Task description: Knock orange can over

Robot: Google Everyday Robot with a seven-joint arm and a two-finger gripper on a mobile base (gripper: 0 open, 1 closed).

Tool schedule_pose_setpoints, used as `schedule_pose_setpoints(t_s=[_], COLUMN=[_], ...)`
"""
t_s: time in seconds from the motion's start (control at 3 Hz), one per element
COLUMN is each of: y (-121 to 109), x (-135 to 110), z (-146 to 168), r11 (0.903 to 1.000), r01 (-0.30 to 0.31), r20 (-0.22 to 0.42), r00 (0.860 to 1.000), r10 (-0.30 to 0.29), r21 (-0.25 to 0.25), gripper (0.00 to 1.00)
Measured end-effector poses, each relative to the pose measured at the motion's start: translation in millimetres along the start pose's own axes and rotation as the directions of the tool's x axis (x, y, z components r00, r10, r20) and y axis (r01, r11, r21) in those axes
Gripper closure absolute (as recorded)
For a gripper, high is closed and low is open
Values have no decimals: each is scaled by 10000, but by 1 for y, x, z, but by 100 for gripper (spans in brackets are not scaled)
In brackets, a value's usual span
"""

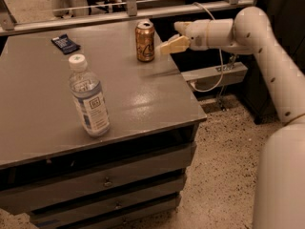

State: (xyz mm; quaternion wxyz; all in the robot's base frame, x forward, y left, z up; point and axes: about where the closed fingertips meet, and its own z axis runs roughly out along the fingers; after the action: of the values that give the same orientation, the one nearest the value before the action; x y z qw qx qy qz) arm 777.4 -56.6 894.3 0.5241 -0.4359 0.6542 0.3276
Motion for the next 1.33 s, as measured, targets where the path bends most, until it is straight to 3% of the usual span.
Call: schedule_pose_setpoints(t_s=[0.33, 0.67, 1.0, 1.33], y=[17, 44, 72, 98], x=[2, -7, -21, -38], z=[28, 50, 63, 64], r11=[9922, 9738, 9548, 9434], r01=[-374, -395, -237, -255], r20=[529, 757, 888, 979], r00=[9976, 9955, 9947, 9933], r10=[440, 578, 523, 612], r21=[-1191, -2240, -2964, -3308], gripper=[0, 0, 0, 0])
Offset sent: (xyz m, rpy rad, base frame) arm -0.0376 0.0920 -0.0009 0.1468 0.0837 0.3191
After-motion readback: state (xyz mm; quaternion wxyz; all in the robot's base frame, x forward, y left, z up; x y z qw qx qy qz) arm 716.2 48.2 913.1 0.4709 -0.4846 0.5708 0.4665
